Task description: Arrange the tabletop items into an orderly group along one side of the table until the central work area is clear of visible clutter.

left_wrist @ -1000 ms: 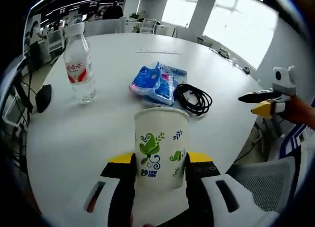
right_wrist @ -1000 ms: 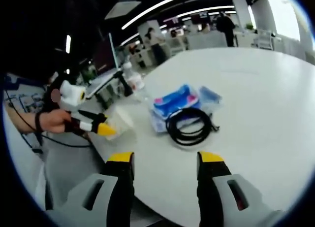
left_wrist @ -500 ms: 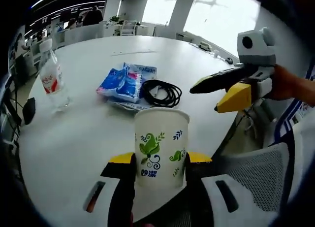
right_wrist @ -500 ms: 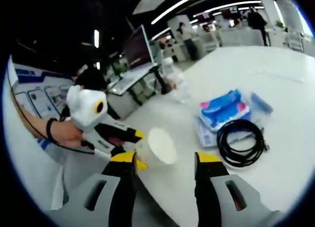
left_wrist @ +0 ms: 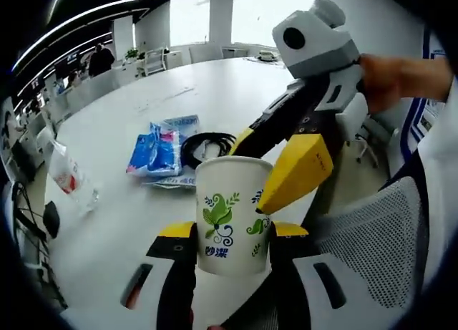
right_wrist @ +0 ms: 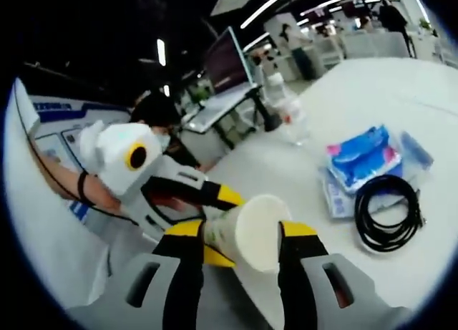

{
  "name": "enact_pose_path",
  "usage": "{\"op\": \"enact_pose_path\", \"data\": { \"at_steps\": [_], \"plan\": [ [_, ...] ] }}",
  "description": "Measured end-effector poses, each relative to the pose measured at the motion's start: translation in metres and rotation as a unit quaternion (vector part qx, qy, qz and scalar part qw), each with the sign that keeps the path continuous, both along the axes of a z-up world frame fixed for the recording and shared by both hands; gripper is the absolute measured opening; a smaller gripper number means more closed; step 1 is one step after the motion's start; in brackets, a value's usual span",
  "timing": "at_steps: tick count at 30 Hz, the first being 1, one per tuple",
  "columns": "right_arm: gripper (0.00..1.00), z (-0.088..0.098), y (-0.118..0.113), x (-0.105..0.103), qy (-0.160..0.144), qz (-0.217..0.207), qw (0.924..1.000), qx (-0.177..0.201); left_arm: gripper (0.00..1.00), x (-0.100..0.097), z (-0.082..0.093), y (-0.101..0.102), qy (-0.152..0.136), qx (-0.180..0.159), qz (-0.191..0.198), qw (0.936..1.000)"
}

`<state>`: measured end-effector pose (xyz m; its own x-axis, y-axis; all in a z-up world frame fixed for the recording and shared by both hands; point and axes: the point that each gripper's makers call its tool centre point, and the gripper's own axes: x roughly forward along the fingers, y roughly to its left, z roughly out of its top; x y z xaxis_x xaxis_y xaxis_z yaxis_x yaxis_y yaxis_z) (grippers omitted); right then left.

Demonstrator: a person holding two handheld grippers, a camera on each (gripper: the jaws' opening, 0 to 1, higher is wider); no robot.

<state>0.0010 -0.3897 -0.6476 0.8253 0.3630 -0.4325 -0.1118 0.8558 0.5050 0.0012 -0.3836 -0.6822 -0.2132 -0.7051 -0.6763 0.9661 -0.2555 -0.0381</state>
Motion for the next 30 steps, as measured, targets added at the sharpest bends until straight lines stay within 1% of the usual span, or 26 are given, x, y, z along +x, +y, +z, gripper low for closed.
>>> {"op": "enact_pose_path", "data": {
  "at_steps": [3, 6, 9, 10, 12, 13, 15, 18, 21, 28, 30],
  "plan": [
    [0.36, 0.005, 0.001, 0.003, -0.012, -0.003, 0.9998, 0.013, 0.39, -0.002, 0.003, -0.001, -0.005, -0.004, -0.004, 1.0000],
    [0.30, 0.003, 0.006, 0.002, -0.008, 0.006, 0.9999, 0.013, 0.39, -0.006, 0.002, -0.001, -0.014, -0.005, -0.016, 0.9998],
    [0.21, 0.001, 0.011, 0.000, -0.005, 0.014, 0.9998, 0.013, 0.39, -0.009, 0.001, 0.000, -0.017, -0.003, -0.023, 0.9996],
    [0.16, 0.001, 0.012, -0.001, -0.006, 0.015, 0.9998, 0.015, 0.39, -0.009, 0.001, 0.000, -0.017, -0.004, -0.024, 0.9996],
    [0.08, 0.002, 0.016, -0.002, -0.009, 0.016, 0.9995, 0.027, 0.39, -0.012, 0.000, 0.000, -0.017, -0.002, -0.028, 0.9995],
    [0.06, 0.003, 0.018, -0.001, -0.012, 0.015, 0.9991, 0.037, 0.39, -0.013, -0.002, 0.000, -0.019, 0.000, -0.033, 0.9993],
    [0.02, 0.005, 0.020, -0.001, -0.014, 0.017, 0.9987, 0.047, 0.39, -0.014, -0.003, 0.000, -0.016, 0.002, -0.034, 0.9993],
    [0.02, 0.004, 0.021, 0.000, -0.007, 0.017, 0.9989, 0.043, 0.39, -0.015, -0.003, -0.001, -0.015, 0.005, -0.034, 0.9993],
    [0.01, 0.003, 0.017, 0.001, -0.003, 0.011, 0.9991, 0.041, 0.40, -0.013, -0.004, -0.003, -0.011, 0.006, -0.024, 0.9996],
    [0.01, 0.004, 0.007, 0.003, -0.002, -0.009, 0.9992, 0.039, 0.41, -0.006, -0.004, -0.005, 0.018, 0.000, 0.029, 0.9994],
    [0.01, 0.004, 0.006, 0.003, 0.000, -0.015, 0.9991, 0.040, 0.40, -0.004, -0.005, -0.004, 0.018, 0.001, 0.036, 0.9992]
  ]
}}
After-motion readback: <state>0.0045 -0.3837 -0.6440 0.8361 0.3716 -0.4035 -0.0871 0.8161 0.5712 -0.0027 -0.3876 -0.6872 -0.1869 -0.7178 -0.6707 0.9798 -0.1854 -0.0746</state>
